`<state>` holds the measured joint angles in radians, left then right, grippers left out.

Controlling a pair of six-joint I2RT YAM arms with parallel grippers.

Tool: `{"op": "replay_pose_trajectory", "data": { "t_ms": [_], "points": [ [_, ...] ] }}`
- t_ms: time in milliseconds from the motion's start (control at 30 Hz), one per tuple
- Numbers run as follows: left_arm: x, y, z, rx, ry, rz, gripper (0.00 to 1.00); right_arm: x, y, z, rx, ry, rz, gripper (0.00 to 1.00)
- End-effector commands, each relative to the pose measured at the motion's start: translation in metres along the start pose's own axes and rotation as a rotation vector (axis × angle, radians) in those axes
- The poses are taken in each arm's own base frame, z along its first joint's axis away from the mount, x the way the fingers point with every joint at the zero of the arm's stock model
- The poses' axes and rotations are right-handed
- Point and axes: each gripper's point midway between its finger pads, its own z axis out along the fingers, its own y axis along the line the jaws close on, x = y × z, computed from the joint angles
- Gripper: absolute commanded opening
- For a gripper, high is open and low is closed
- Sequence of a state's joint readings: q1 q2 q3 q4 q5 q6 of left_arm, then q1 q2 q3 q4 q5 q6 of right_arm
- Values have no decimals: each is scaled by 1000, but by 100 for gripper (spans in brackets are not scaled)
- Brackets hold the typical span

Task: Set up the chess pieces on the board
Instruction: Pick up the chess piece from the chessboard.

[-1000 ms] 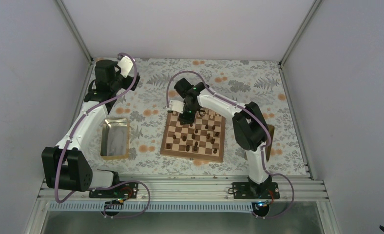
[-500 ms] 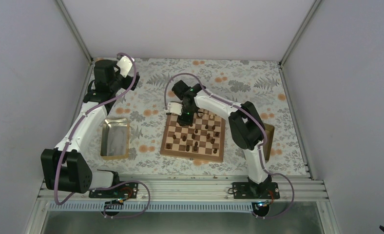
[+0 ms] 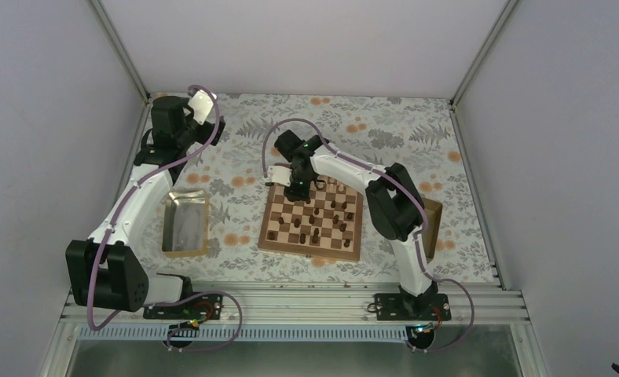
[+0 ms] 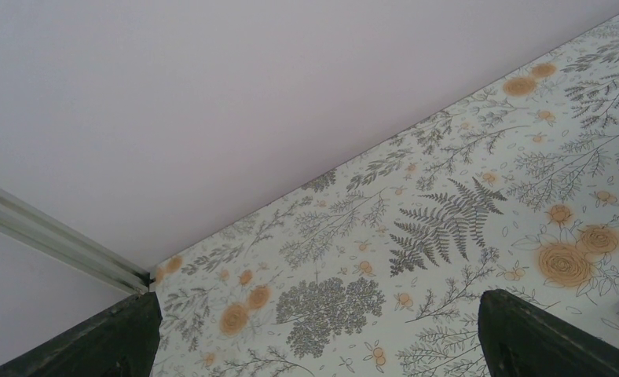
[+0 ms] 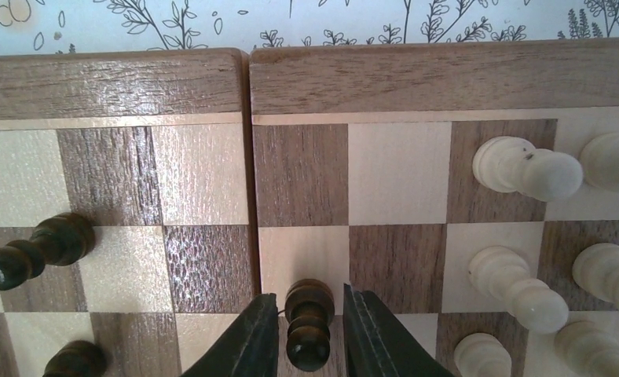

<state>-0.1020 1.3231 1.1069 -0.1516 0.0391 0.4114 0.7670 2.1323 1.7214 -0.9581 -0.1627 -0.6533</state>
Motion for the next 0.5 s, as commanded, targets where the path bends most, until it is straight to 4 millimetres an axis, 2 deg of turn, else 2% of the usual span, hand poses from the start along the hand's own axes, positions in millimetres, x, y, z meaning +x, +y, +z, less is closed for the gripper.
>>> {"op": "replay_pose_trajectory", "data": {
  "t_ms": [0,233,467],
  "points": [
    [-10,3,-6,1,-39,1,100,-6,2,2,-3,-6,-17,24],
    [-10,3,-6,-2,-39,2,100,-9,3,-4,4,-12,-19,9],
    [-12,4,-7,-4,-43,1,100,-23,10,-27,38,-32,-43,6]
  ]
}}
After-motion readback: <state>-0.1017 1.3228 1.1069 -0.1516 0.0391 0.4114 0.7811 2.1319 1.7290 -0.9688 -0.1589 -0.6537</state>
